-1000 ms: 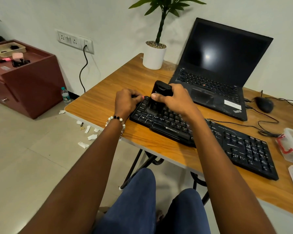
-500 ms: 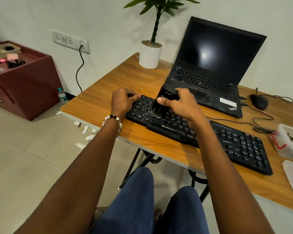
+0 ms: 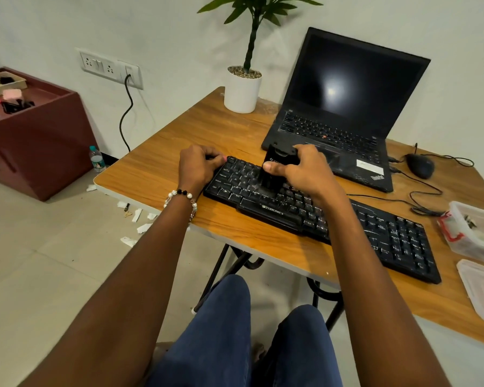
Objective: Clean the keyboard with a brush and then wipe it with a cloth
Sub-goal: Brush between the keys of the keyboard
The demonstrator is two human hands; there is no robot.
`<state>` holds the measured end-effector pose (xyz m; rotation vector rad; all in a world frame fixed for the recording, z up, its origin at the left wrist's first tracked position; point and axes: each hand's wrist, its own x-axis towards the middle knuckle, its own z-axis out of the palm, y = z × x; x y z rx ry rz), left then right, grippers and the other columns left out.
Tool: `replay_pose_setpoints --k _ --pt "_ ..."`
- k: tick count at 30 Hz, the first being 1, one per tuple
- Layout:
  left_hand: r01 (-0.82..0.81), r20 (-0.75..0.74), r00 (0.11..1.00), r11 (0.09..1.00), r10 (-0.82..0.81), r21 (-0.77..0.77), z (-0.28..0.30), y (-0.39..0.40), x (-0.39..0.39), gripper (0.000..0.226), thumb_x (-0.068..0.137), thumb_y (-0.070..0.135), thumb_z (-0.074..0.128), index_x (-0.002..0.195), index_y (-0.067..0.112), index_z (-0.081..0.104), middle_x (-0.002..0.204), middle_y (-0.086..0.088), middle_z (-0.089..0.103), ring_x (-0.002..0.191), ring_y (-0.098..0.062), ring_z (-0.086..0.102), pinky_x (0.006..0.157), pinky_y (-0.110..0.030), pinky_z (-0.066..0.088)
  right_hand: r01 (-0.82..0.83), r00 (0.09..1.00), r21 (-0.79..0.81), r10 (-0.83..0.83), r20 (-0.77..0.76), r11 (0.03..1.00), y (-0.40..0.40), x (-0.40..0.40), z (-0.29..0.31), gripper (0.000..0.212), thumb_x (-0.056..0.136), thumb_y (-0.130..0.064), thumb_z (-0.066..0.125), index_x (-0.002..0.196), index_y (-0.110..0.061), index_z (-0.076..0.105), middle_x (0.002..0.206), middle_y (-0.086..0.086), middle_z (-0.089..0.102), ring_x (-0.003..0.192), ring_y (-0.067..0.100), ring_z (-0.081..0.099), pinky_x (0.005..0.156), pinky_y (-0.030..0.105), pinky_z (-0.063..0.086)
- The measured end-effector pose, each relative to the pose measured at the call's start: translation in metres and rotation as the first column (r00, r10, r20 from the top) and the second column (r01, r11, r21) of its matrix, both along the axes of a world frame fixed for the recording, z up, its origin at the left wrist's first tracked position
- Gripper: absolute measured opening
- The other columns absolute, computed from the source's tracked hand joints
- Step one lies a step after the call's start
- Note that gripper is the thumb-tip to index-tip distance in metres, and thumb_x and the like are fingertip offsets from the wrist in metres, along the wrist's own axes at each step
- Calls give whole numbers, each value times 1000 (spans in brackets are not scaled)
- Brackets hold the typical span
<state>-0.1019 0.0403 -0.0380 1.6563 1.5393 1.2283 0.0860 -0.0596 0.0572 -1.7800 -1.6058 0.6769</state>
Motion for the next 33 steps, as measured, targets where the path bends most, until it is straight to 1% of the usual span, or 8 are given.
replay_pose_setpoints --k 3,6,8,15,19,22,28,33 --pt "-5 -5 1000 1000 5 -1 1 -1 1 15 82 16 75 94 7 76 90 0 71 75 -3 59 59 0 38 -3 998 23 1 59 1000 0 2 6 34 80 -32 78 103 -12 64 96 2 67 86 14 61 60 20 43" --pt "-2 -9 1000 1000 2 7 0 -1 0 15 82 17 75 94 8 76 92 -2 72 76 -3 59 61 -2 39 -1 991 59 9 -133 998 -5 -2 2 23 81 -30 77 96 -18 65 95 -2 68 89 13 63 68 23 48" --pt "-1 -14 1000 1000 1 11 0 -1 0 15 82 17 75 94 8 76 93 -3 73 77 -4 60 63 -4 40 1 987 51 7 -161 999 -9 -1 -4 24 82 -29 76 99 -17 65 92 -4 68 84 10 62 65 21 46" --pt "-4 2 1000 1000 4 -1 -1 0 0 14 82 17 75 94 9 76 89 3 70 74 -1 59 64 -4 40 56 998 13 -56 18 998 -14 23 3 31 81 -30 77 102 -14 62 95 1 65 86 15 59 63 23 43" --pt "-4 11 1000 1000 4 -5 0 0 0 14 82 17 75 94 9 76 85 5 68 74 -2 59 62 -4 40 53 984 88 -37 -177 995 -14 6 -1 20 81 -30 76 93 -20 63 96 -2 68 90 13 63 73 27 50" --pt "-2 -11 1000 1000 2 15 0 -1 -1 14 82 17 75 93 9 76 86 5 69 75 -4 60 61 -2 39 66 969 134 -32 -244 989 -13 -9 -10 21 83 -30 75 96 -22 62 92 -10 66 85 2 61 65 18 46" --pt "-3 -20 1000 1000 4 28 -3 1 0 15 82 17 75 93 8 76 91 -4 74 79 -7 62 71 -13 44 -24 992 -13 22 -124 1000 -11 3 1 24 81 -27 77 97 -16 63 91 -6 66 85 7 61 67 22 45" --pt "-1 -22 1000 999 1 40 -2 1 -1 15 82 18 75 93 7 76 92 -5 74 78 -7 63 72 -15 45 83 988 114 -67 -143 990 -3 1 -2 28 83 -29 74 106 -16 64 97 -6 64 89 8 58 65 15 41"
